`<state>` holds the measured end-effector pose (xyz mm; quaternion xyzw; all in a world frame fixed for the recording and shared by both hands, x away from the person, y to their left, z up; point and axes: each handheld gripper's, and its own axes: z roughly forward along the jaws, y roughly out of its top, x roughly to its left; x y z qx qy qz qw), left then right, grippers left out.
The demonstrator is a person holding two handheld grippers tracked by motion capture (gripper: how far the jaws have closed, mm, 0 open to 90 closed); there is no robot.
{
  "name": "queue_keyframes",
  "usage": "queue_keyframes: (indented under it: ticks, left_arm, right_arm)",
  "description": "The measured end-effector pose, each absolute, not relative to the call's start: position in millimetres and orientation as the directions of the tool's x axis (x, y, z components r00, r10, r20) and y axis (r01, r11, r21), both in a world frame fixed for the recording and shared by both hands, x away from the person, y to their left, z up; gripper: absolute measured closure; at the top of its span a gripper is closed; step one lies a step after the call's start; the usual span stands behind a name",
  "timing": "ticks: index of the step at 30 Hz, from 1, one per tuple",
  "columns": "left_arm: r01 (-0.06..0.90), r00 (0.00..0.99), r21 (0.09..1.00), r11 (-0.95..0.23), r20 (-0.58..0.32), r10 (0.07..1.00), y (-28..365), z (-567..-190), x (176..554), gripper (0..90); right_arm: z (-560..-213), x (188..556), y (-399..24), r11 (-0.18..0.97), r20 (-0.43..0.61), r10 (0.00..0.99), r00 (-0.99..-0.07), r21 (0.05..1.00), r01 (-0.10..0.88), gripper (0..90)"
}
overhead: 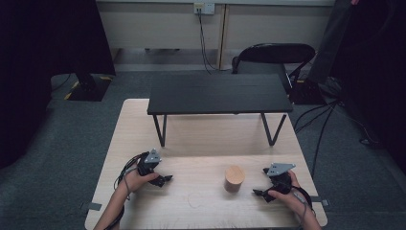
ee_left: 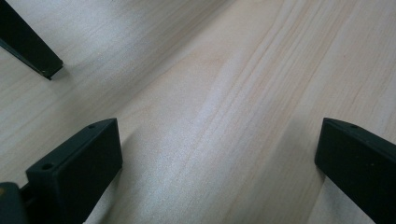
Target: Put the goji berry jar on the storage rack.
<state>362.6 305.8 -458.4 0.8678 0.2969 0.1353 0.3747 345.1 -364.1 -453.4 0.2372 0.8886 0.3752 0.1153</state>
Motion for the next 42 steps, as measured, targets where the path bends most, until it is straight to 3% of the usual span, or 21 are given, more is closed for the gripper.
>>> queue_keyframes:
  ticks: [29,42]
  left_arm:
    - [0.414,0.787,0.731,-0.542,0.012,0.617,305.9,-458.5,362.6,0.0]
    - [0.414,0.787,0.731,-0.542,0.012,0.617,305.9,-458.5,362.6,0.0]
  right_arm:
    - [-453.2,345.3,-364.1,0.605,-0.026,0.508,-0.861,0.722,0.336,0.0]
    - [-449.6,346.5,-357.7,0.586,0.002,0.455,-0.891,0.752,0.301,0.5]
